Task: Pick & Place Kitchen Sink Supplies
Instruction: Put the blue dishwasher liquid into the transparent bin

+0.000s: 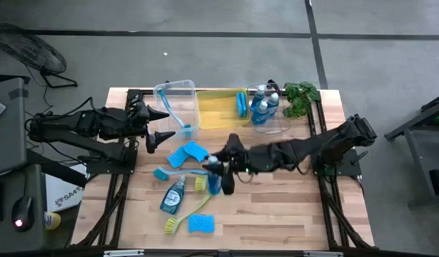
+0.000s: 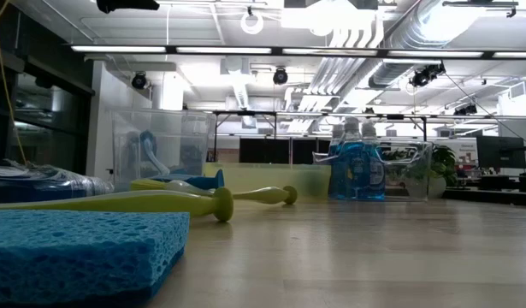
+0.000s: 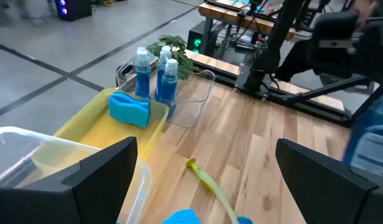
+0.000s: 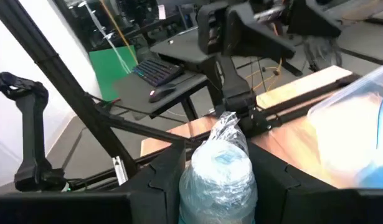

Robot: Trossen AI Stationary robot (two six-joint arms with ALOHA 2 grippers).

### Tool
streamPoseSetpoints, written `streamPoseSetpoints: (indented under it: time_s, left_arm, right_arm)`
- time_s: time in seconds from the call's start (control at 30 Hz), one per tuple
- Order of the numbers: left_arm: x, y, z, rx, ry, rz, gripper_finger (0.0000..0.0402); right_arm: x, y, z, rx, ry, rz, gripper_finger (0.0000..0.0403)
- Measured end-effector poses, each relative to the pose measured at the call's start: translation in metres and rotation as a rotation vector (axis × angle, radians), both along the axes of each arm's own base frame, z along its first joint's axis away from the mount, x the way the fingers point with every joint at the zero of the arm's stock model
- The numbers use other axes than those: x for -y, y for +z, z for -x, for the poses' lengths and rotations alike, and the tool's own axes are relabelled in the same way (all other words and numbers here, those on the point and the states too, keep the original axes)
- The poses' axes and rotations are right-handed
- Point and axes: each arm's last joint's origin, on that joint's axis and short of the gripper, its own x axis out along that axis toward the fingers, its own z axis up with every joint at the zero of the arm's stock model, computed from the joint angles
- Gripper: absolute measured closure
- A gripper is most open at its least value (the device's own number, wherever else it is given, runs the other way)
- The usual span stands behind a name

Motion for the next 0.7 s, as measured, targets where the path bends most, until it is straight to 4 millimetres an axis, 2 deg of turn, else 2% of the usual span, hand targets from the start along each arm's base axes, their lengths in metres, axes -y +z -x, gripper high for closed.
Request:
streamPoseSetpoints:
  time_s: [0.13,0.3,0.57,0.7]
  left_arm:
    - [0.0,0.0,0.0,-0.006,-0.007,-0.023,0.0026]
    - [0.0,0.0,0.0,-0.008,-0.01,-0.03,0.0026]
    - [0.0,0.002,0.005,0.012,-0.026,-0.02,0.0026]
    - [0.0,0.003,0.006,0.016,-0.026,-0.019,0.0026]
  right_arm:
    - [-0.013,-0.006,-0.001,0.007,-0.057,0.002,0.0278]
    - [-0.013,0.001,-0.001,0.067,-0.103,0.044,0.0278]
    - [0.009,0.016,0.026,-0.037,-0.172,0.115,0.0278]
    - [0.024,-0.005,0.038,0.009,-0.193,0.068,0.0278]
